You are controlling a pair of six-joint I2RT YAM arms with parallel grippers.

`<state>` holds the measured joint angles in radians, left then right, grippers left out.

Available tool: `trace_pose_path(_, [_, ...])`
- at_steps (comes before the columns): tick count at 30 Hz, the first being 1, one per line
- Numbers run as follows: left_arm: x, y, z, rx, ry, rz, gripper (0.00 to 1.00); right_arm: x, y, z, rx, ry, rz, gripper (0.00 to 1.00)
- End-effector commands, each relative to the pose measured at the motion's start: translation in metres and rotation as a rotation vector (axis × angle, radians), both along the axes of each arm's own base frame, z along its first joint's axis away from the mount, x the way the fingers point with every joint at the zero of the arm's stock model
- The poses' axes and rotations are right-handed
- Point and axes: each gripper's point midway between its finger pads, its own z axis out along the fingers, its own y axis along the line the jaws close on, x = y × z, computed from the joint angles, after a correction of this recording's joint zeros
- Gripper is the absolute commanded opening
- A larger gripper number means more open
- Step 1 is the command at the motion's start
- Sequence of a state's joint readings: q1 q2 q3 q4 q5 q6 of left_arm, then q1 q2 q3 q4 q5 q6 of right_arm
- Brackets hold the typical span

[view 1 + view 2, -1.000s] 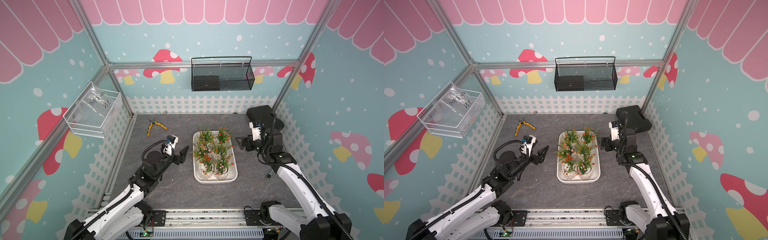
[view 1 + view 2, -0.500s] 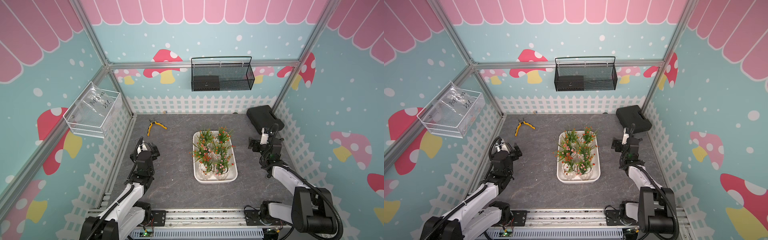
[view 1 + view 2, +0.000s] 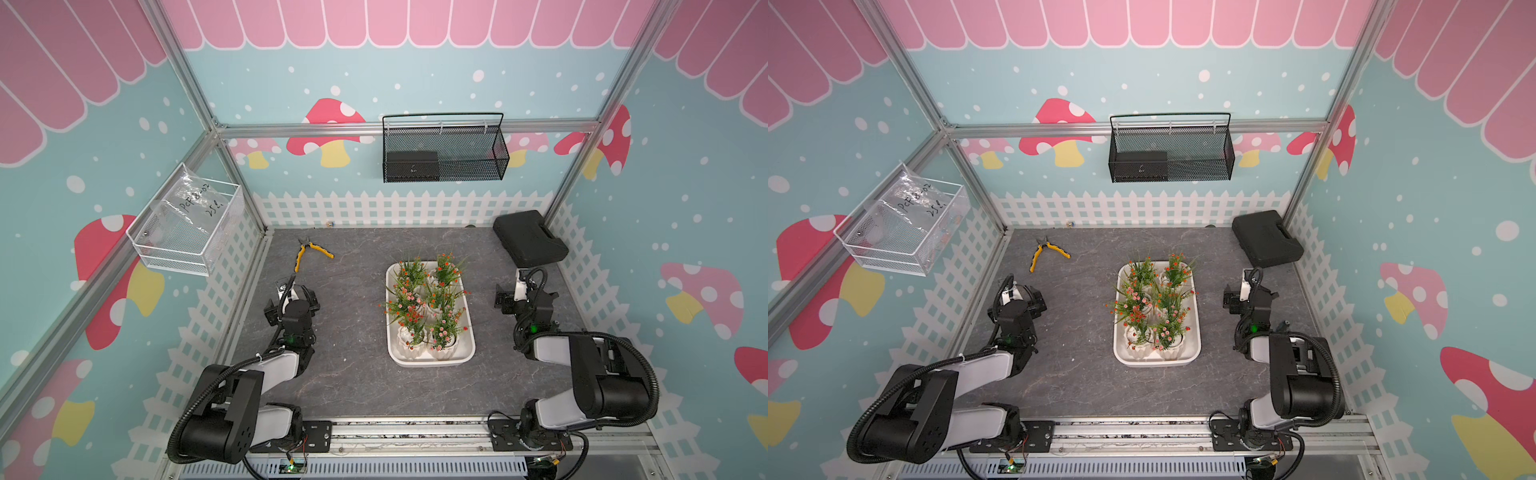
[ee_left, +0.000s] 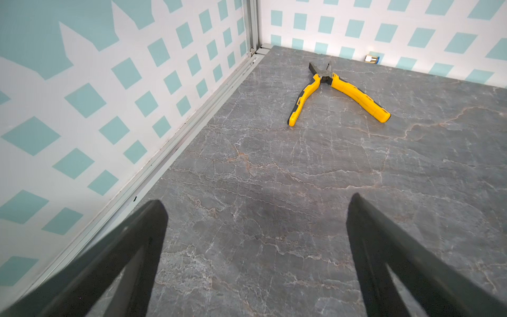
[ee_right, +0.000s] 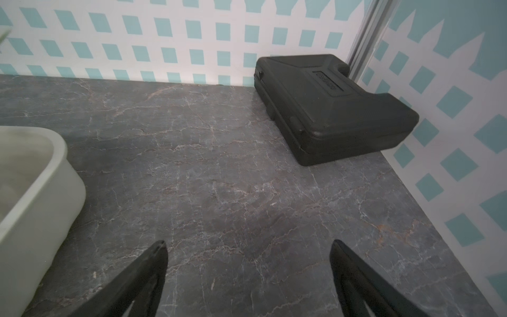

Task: Put the potted gypsophila into the storage box
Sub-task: Reset both arms

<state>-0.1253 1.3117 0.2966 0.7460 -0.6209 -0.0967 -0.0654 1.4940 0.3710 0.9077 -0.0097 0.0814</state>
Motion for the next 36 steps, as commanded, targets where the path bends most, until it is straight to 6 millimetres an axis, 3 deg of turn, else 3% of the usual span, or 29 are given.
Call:
trace_pose_path(1, [0.008, -0.005, 0.015, -0.024, -0.102, -0.042, 0.99, 0.0, 0.011, 0.02, -0.043, -0.105, 0.079, 0.94])
trace_pose_path(4, [0.012, -0.011, 0.012, -0.005, -0.17, -0.086, 0.98, -0.01, 0.017, 0.024, -0.055, -0.152, 0.11, 0.94])
trace_pose_path(11, [0.028, -0.033, 0.006, 0.036, -0.105, -0.173, 0.98, -0.029, 0.029, 0.026, -0.081, -0.23, 0.172, 0.95])
trace_pose_path(15, [0.033, -0.031, 0.003, 0.021, -0.084, -0.172, 0.98, -0.029, 0.033, 0.024, -0.088, -0.225, 0.198, 0.95])
trace_pose_path(17, [0.038, -0.03, -0.012, 0.0, -0.032, -0.182, 0.98, -0.027, 0.034, 0.024, -0.082, -0.227, 0.203, 0.95])
trace_pose_path(20, [0.044, -0.03, -0.015, -0.02, 0.007, -0.198, 0.98, -0.025, 0.032, 0.023, -0.078, -0.218, 0.194, 0.96])
trace_pose_path(36, [0.049, -0.028, -0.016, -0.035, -0.001, -0.227, 0.99, -0.023, 0.024, 0.023, -0.073, -0.208, 0.142, 1.0])
